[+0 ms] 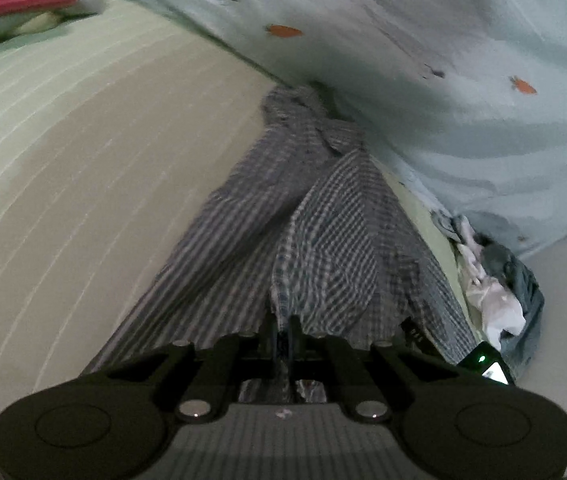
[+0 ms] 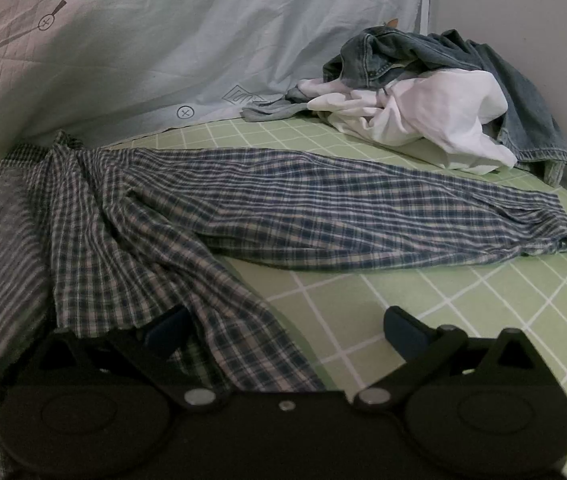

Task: Fold clothes

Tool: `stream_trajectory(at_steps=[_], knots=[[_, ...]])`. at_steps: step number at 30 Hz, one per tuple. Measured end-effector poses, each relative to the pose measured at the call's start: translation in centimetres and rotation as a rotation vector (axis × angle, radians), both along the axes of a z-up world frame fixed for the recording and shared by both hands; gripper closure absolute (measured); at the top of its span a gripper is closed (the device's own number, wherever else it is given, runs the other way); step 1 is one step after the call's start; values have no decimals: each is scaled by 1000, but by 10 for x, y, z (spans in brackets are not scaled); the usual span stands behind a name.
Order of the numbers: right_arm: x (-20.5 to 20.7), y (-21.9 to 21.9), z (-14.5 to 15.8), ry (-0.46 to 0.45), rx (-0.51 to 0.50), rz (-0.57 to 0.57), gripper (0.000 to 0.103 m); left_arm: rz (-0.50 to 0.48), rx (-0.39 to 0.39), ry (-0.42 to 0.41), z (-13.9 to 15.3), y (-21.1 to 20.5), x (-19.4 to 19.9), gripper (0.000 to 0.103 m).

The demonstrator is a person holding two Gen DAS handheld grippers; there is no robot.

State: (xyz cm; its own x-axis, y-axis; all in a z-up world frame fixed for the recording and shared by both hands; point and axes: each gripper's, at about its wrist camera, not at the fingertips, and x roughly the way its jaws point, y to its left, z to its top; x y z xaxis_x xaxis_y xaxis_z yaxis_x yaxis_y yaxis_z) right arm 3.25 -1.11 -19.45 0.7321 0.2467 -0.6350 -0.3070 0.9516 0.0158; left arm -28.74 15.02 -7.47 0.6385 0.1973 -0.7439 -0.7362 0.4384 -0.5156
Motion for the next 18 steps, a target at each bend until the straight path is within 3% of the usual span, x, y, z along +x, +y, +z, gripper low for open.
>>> stream_trajectory(at_steps=[8,14,18], knots=[[0,0,1,0,1,-1,0,85,-21,109,-23,-20,-41,98],[-1,0,2,2,4,2,0,73,-27,282,-47,-22,-40,94],[-1,-1,2,2,6,5,0,55,-9,313,-44,-20,-32,84]])
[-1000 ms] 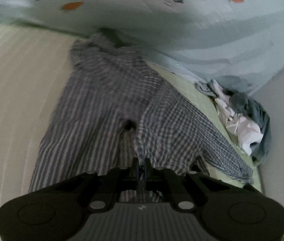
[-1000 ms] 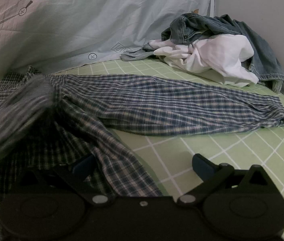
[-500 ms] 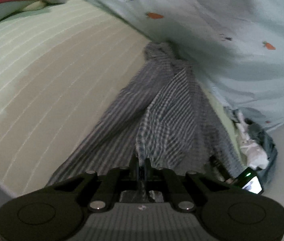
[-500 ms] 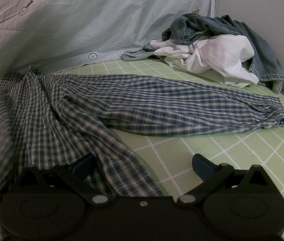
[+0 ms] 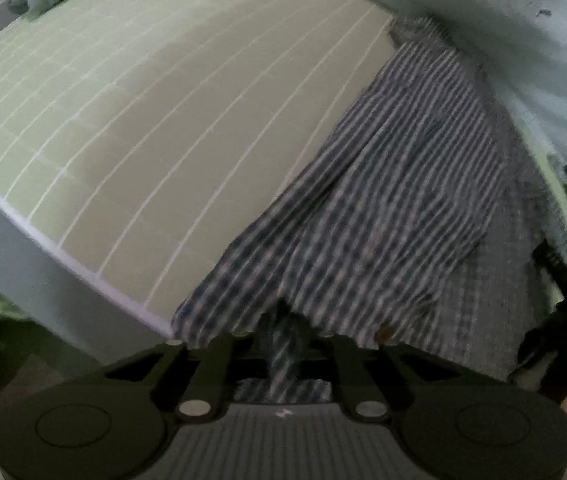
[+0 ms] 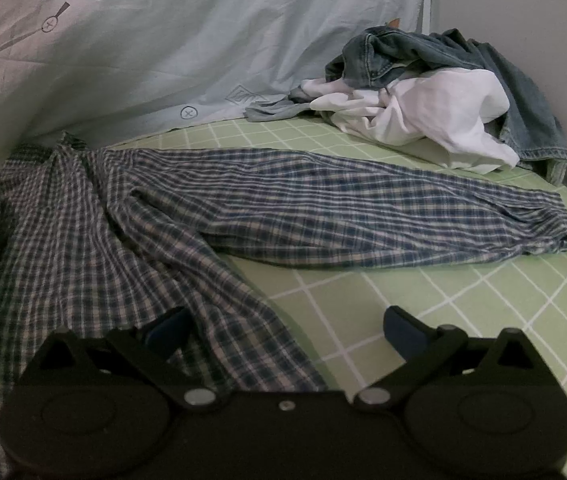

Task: Fold clothes

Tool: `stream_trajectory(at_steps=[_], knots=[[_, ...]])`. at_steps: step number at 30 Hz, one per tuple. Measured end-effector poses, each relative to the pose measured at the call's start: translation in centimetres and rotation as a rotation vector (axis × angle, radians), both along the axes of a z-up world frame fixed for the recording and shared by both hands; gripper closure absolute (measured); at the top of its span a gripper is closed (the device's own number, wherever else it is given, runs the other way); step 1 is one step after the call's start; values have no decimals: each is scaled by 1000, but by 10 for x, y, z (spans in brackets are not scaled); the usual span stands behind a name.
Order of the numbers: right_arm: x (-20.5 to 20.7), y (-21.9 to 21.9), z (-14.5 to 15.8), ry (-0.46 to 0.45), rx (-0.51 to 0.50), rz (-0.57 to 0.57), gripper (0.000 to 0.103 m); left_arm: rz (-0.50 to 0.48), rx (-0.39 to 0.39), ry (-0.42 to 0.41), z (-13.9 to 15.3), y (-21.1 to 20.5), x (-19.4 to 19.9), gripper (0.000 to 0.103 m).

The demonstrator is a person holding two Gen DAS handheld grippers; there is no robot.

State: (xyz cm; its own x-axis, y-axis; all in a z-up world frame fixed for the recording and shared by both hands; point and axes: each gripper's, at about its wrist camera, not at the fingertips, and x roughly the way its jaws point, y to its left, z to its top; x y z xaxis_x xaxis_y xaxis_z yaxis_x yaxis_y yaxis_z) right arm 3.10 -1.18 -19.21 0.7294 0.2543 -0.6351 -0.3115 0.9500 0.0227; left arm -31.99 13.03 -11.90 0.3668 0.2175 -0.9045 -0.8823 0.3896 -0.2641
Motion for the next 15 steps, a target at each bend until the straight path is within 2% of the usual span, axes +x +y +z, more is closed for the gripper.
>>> stream_trajectory(at_steps=[4,8,11,12,14,15], knots=[[0,-1,0,2,3,3,0,-63,146,-21,29,0,18,70],[-2,-4,1,8,20,25,0,-146,285,-99,59,-1,42,59],[-1,-15,5,35,62,106,0,-211,376,-151,78,-7,65,41],[0,-22,6,52,89,110,0,-234,403,-163,81,-9,71,34],[4,-36,10,86,143,115,0,-275,449,-185,84,-14,90,26],[8,-46,11,93,161,83,0,-292,464,-192,84,-15,98,19]])
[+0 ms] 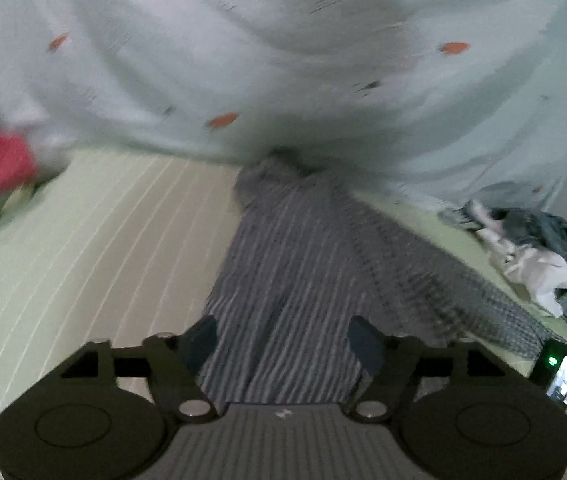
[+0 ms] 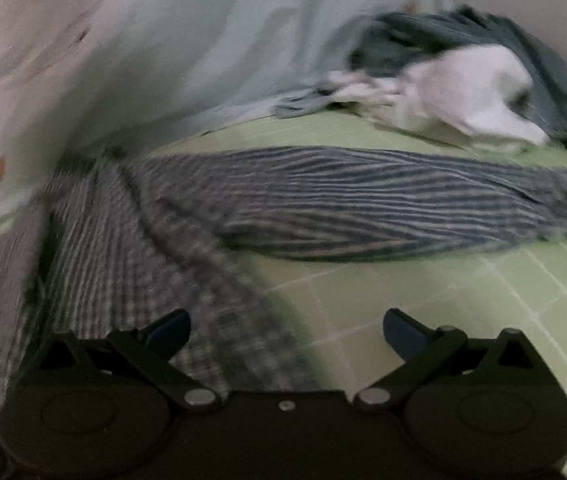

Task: Fold clothes

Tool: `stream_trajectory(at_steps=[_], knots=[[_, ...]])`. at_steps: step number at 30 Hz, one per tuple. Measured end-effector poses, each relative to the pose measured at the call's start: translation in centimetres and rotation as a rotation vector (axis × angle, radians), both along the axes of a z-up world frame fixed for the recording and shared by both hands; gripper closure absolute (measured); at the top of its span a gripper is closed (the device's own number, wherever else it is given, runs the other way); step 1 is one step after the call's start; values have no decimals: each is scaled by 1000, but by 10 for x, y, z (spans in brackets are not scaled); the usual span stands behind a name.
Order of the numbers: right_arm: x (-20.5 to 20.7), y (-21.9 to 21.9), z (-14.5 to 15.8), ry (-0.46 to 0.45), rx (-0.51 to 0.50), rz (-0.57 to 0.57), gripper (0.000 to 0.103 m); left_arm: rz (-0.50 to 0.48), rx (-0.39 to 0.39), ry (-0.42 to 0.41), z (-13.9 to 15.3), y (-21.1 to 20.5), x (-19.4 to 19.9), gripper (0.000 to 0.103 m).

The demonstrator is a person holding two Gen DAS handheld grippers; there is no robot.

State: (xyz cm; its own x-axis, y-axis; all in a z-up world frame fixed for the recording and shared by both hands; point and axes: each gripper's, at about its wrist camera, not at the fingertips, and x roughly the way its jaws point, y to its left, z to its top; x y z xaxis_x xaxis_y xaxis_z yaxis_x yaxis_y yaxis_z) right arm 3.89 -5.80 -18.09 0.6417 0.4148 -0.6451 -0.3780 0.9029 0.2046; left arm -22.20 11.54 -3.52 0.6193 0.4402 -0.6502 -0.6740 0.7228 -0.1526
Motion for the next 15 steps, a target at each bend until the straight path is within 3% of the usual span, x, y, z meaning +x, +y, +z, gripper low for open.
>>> stream_trajectory(at_steps=[2,11,15], knots=[[9,-20,3,21,32,-64,0,-32,19,-3,-3,1,19,12],[87,-105,-7,13,77,-481,0,-108,89,-2,-6,18,85,3],[119,-115,-9,14,27,-565,0,-76,39,1,-12,38,100,3]])
